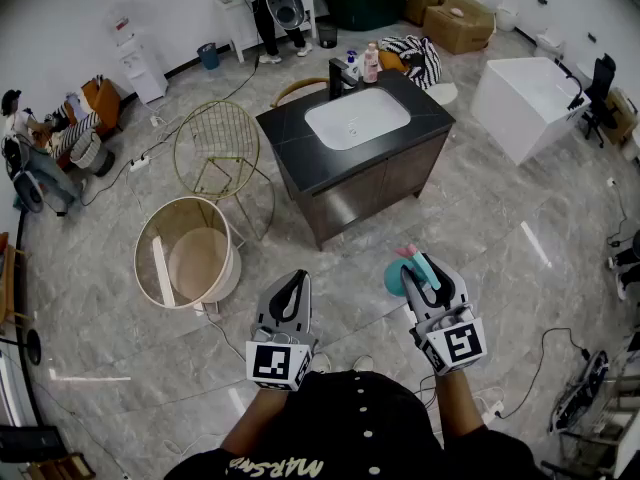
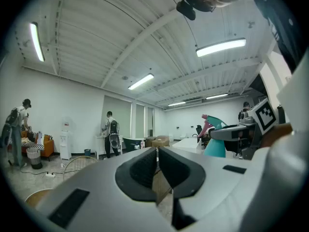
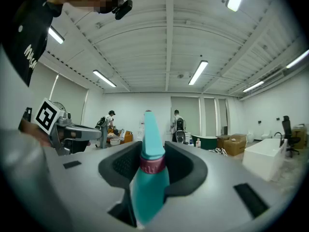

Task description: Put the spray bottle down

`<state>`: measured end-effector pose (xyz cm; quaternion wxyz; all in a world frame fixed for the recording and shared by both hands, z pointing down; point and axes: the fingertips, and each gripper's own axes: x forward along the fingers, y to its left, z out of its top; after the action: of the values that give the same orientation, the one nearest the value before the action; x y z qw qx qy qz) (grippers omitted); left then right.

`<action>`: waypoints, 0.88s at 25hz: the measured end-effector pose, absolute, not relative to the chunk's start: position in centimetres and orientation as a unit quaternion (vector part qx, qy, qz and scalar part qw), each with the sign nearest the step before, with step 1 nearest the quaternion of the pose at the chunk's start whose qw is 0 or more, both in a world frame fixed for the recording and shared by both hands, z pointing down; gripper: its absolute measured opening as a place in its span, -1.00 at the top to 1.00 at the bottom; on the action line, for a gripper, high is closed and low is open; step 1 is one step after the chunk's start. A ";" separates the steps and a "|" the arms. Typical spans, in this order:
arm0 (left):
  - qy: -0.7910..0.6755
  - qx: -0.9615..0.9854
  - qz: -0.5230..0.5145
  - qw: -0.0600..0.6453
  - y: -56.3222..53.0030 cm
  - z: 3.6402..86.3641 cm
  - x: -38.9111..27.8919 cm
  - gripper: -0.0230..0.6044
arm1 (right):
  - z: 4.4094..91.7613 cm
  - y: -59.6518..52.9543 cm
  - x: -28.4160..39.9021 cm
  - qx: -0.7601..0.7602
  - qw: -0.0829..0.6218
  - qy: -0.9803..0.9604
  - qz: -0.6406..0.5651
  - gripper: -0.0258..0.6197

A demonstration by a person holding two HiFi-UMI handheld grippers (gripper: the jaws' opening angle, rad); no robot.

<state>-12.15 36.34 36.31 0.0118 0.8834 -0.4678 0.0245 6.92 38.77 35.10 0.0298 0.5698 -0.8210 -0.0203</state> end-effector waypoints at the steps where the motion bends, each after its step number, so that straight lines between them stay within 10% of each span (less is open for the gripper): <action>1: -0.467 0.884 0.023 0.011 36.4 36.2 -12.0 0.86 | 35.0 38.9 6.8 0.568 0.028 -0.822 -0.016 0.48; 22: -0.493 0.870 0.027 0.011 37.9 36.4 -10.1 0.86 | 35.3 39.0 8.9 0.552 0.018 -0.833 -0.013 0.48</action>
<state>-10.10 37.92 36.39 0.0115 0.8697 -0.4927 0.0270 8.91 39.03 35.33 0.0175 0.5522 -0.8334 -0.0130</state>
